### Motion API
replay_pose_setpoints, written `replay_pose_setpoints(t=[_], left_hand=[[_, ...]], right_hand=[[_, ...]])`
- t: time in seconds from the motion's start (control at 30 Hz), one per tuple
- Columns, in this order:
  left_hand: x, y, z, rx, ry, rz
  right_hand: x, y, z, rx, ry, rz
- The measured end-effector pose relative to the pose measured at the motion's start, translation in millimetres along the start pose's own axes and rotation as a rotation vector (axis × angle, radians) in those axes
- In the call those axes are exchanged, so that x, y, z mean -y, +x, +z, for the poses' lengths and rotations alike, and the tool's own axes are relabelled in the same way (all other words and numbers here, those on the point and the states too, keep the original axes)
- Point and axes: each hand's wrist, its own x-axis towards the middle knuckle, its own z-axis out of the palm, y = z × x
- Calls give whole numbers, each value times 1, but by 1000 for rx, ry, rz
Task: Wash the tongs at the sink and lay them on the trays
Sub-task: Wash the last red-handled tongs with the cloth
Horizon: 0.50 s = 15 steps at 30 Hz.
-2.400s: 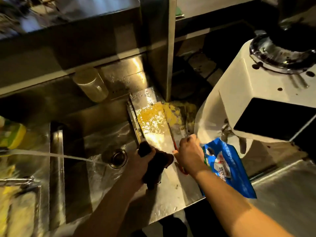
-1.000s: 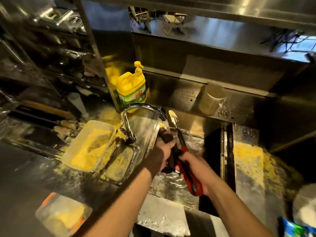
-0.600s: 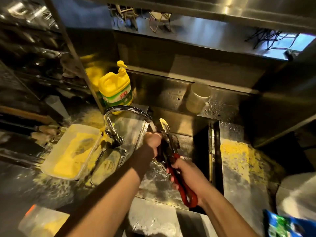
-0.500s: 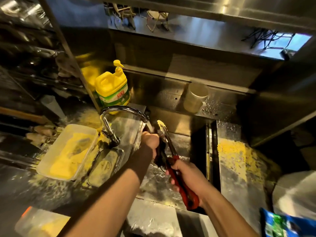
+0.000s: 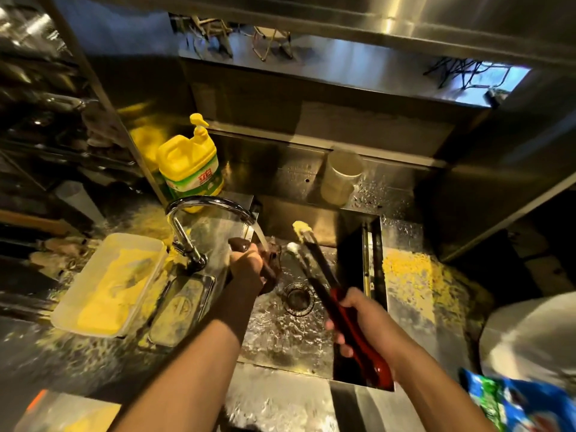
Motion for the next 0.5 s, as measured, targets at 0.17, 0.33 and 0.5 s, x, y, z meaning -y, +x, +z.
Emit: replay_pose_setpoints(t=[0.17, 0.33, 0.5], left_hand=[[22, -15, -11, 230, -34, 23], [27, -30, -17, 307, -26, 139], [22, -40, -19, 368, -26, 174]], right_hand=[[21, 3, -3, 55, 125, -9], [24, 6, 2, 3, 72, 30], [22, 7, 7, 44, 95, 15]])
